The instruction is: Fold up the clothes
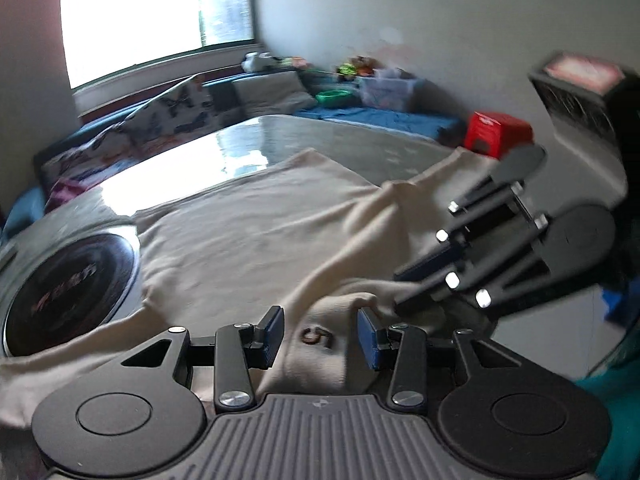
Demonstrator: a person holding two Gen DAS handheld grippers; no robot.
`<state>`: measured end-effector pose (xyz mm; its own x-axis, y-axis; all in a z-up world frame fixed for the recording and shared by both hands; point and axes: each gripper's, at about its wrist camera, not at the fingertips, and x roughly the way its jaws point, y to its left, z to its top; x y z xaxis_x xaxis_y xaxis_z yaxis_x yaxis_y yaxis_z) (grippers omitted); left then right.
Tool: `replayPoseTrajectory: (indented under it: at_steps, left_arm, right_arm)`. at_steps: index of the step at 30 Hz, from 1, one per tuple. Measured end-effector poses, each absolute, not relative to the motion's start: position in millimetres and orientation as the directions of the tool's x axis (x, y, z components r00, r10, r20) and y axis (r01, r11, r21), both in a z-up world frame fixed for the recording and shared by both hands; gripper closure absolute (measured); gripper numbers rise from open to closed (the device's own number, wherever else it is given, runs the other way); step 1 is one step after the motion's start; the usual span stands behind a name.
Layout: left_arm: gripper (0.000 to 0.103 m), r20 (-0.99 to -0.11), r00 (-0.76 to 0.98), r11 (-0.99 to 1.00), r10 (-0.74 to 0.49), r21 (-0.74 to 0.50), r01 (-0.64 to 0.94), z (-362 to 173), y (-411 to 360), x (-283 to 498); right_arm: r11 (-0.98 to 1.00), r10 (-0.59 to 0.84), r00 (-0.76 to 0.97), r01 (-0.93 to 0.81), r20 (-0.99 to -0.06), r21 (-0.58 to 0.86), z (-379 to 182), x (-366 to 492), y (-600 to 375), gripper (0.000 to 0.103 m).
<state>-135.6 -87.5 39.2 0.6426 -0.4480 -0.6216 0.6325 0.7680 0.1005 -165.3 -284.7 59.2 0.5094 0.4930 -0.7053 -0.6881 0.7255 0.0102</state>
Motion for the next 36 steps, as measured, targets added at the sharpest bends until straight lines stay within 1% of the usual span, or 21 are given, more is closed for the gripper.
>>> replayPoseTrajectory:
  at_steps: [1, 2, 3, 4, 6, 9, 12, 15, 17, 21, 23, 24, 26, 28, 31, 33, 36]
  left_arm:
    - [0.060, -0.625, 0.643, 0.762, -0.442, 0.116, 0.636, 37.3, -89.2, -135.8]
    - [0.064, -0.628, 0.646, 0.759, -0.434, 0.131, 0.638, 35.7, -90.4, -135.7]
    - [0.073, -0.630, 0.644, 0.755, -0.433, 0.137, 0.641, 34.4, -91.4, -135.2]
    - [0.078, -0.633, 0.641, 0.753, -0.435, 0.135, 0.644, 33.8, -91.7, -134.1]
    - [0.095, -0.636, 0.629, 0.746, -0.447, 0.123, 0.654, 34.2, -91.0, -133.2]
    - [0.099, -0.632, 0.608, 0.720, -0.480, 0.112, 0.685, 37.3, -88.4, -138.8]
    - [0.100, -0.643, 0.582, 0.693, -0.497, 0.110, 0.713, 35.6, -87.3, -143.5]
    - [0.100, -0.664, 0.556, 0.679, -0.501, 0.098, 0.728, 33.0, -85.4, -139.4]
    - [0.100, -0.666, 0.546, 0.677, -0.508, 0.084, 0.732, 35.3, -82.0, -138.8]
    - [0.095, -0.649, 0.557, 0.703, -0.518, 0.049, 0.710, 46.9, -70.2, -128.6]
    - [0.094, -0.637, 0.594, 0.748, -0.492, 0.040, 0.662, 53.3, -63.7, -115.8]
    - [0.088, -0.632, 0.614, 0.774, -0.472, 0.037, 0.632, 55.6, -61.0, -109.1]
    - [0.085, -0.623, 0.647, 0.823, -0.440, 0.008, 0.568, 57.5, -55.3, -90.6]
    - [0.085, -0.621, 0.662, 0.863, -0.420, -0.048, 0.502, 56.6, -48.8, -68.9]
    - [0.082, -0.618, 0.683, 0.900, -0.390, -0.098, 0.426, 51.7, -41.5, -44.2]
    - [0.079, -0.628, 0.688, 0.918, -0.363, -0.114, 0.380, 45.5, -38.3, -28.9]
    - [0.079, -0.650, 0.692, 0.942, -0.315, -0.129, 0.309, 33.3, -27.6, -14.5]
  right_arm:
    - [0.726, 0.494, 0.512, -0.688, -0.702, 0.009, 60.3, -166.6, -285.5, 0.092]
    - [0.726, 0.495, 0.516, -0.688, -0.699, 0.007, 61.4, -167.9, -286.2, 0.092]
    - [0.725, 0.498, 0.516, -0.689, -0.698, 0.008, 62.7, -169.2, -287.1, 0.093]
    - [0.724, 0.500, 0.515, -0.689, -0.696, 0.010, 64.1, -170.4, -287.9, 0.093]
    - [0.723, 0.500, 0.514, -0.691, -0.697, 0.010, 66.8, -173.4, -289.9, 0.094]
    - [0.714, 0.502, 0.504, -0.700, -0.703, 0.008, 69.5, -178.0, -290.4, 0.095]
    - [0.705, 0.492, 0.480, -0.709, -0.727, 0.009, 64.4, -180.0, -289.9, 0.094]
    - [0.701, 0.502, 0.468, -0.712, -0.727, 0.026, 67.4, -178.8, -292.6, 0.087]
    - [0.700, 0.511, 0.463, -0.713, -0.724, 0.038, 70.9, -177.6, -295.1, 0.086]
    - [0.730, 0.504, 0.515, -0.683, -0.693, 0.024, 83.6, -168.8, -305.9, 0.083]
    - [0.753, 0.489, 0.540, -0.658, -0.685, 0.019, 84.5, -161.0, -310.0, 0.076]
    - [0.766, 0.479, 0.550, -0.643, -0.684, 0.019, 83.0, -155.9, -312.3, 0.073]
    - [0.792, 0.457, 0.571, -0.610, -0.682, 0.020, 79.8, -145.7, -317.0, 0.072]
    - [0.814, 0.445, 0.582, -0.580, -0.681, 0.036, 75.1, -135.8, -321.8, 0.069]
    - [0.831, 0.431, 0.596, -0.555, -0.677, 0.040, 67.1, -126.3, -324.1, 0.066]
    - [0.836, 0.426, 0.596, -0.547, -0.681, 0.045, 61.4, -121.9, -324.6, 0.066]
    - [0.845, 0.410, 0.594, -0.533, -0.692, 0.043, 52.3, -120.1, -325.4, 0.066]
